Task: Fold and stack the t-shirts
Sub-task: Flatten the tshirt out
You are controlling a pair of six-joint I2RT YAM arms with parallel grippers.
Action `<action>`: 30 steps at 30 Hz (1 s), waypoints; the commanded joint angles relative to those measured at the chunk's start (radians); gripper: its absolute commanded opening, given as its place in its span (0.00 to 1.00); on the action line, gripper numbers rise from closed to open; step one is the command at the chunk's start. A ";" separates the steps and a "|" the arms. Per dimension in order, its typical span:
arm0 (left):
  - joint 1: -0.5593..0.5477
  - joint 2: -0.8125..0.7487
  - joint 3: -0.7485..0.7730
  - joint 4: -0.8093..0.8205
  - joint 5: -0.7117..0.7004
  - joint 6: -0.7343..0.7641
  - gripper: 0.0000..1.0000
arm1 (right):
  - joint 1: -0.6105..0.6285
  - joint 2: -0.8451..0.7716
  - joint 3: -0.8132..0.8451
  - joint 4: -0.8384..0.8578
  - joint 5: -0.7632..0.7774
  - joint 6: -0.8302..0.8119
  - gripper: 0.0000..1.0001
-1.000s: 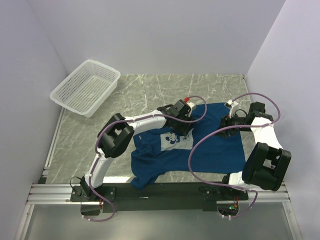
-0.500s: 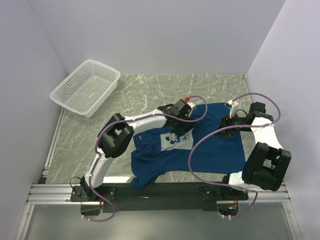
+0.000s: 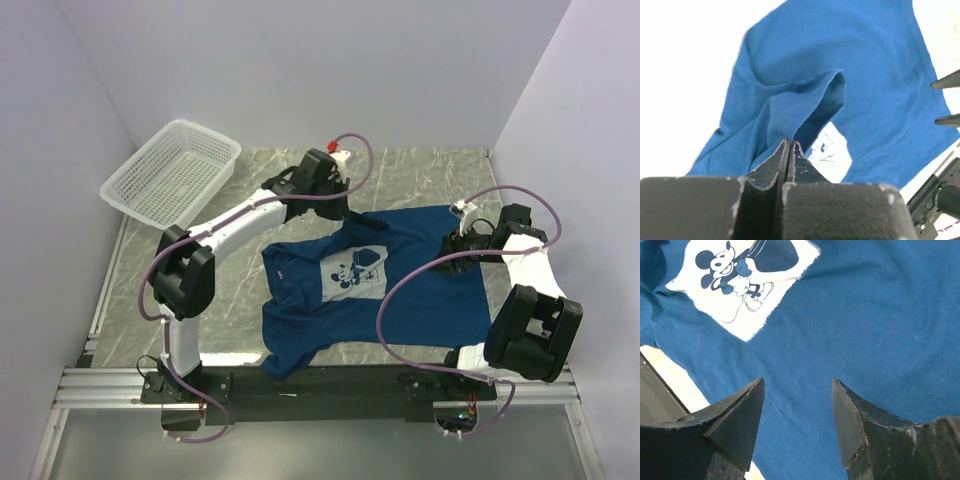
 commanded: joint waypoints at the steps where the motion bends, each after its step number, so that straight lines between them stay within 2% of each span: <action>1: 0.038 -0.052 -0.040 0.027 0.088 -0.011 0.00 | -0.009 -0.004 0.048 -0.013 -0.011 -0.018 0.63; 9: 0.128 -0.061 -0.113 0.047 0.195 -0.005 0.01 | -0.008 0.009 0.063 -0.019 -0.011 -0.018 0.63; 14: 0.157 -0.020 -0.141 0.085 0.238 -0.019 0.05 | -0.008 0.013 0.057 -0.016 -0.012 -0.018 0.63; 23: 0.228 0.152 -0.014 0.127 0.348 -0.080 0.08 | -0.008 0.018 0.057 -0.018 -0.015 -0.016 0.63; 26: 0.242 0.198 0.043 0.128 0.393 -0.079 0.12 | -0.008 0.019 0.054 -0.015 -0.014 -0.018 0.63; 30: 0.243 0.198 0.037 0.138 0.436 -0.031 0.26 | -0.008 0.026 0.051 -0.010 -0.014 -0.021 0.63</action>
